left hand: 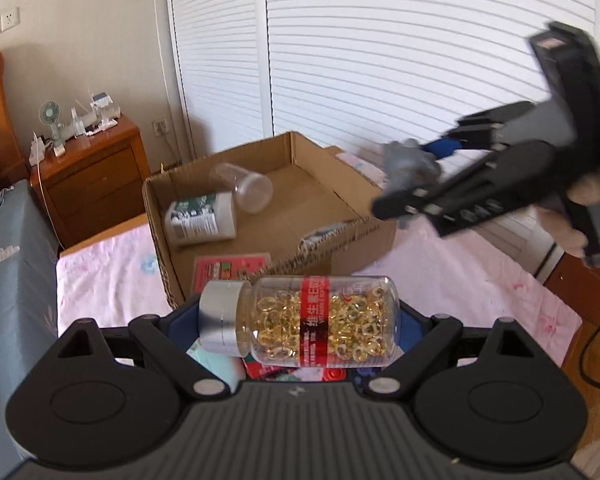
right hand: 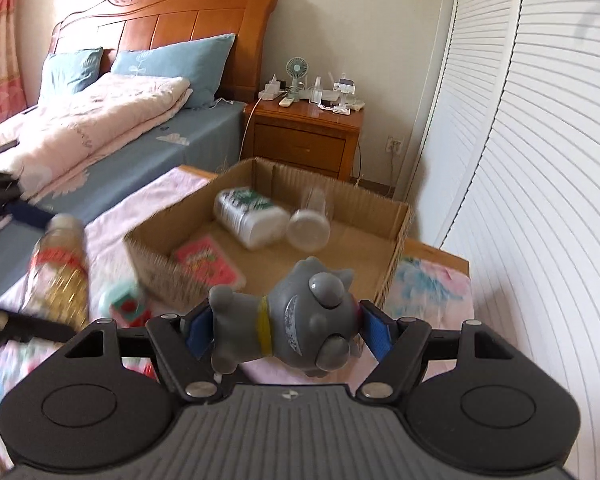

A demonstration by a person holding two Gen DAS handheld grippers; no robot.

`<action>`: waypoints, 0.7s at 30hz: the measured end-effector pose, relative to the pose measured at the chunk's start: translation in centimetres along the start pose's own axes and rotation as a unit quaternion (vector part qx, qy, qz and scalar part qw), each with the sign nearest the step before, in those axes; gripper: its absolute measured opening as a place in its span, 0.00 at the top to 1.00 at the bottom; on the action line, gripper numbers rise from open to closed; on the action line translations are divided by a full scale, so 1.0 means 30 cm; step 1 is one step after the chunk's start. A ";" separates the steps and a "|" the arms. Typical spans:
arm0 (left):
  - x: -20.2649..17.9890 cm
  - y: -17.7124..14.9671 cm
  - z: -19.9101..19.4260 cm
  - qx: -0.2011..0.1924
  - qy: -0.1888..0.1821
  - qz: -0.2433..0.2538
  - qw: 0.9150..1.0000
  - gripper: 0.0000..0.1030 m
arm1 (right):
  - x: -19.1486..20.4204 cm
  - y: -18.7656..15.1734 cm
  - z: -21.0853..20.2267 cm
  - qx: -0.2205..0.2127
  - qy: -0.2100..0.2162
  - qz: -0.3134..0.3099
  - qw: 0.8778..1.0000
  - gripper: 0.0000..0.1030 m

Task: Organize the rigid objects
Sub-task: 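Carry the bottle and grey toy into the box and open both tools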

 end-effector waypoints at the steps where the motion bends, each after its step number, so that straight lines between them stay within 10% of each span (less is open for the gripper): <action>1: 0.002 0.005 0.001 0.000 0.001 -0.001 1.000 0.10 | -0.011 0.020 0.024 0.001 -0.004 0.002 1.000 0.25; 12: 0.031 0.032 0.020 0.000 0.002 0.002 1.000 0.10 | -0.132 0.131 0.285 0.047 -0.038 0.048 0.997 0.23; 16: 0.048 0.038 0.027 0.002 0.002 -0.002 1.000 0.10 | -0.150 0.130 0.284 0.034 -0.050 0.064 0.996 0.01; 21: 0.050 0.051 0.043 0.007 0.005 0.000 1.000 0.10 | -0.138 0.101 0.236 0.030 -0.051 0.058 0.997 0.00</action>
Point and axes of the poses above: each gripper's, at about its wrist camera, not at the fingertips, and z roughly the way its jaws point, x to its left, y to its top, the point moved 5 cm from there along z, roughly the way its jaws point, and after that the axes turned 8 degrees about y, right-handed, at the moved point
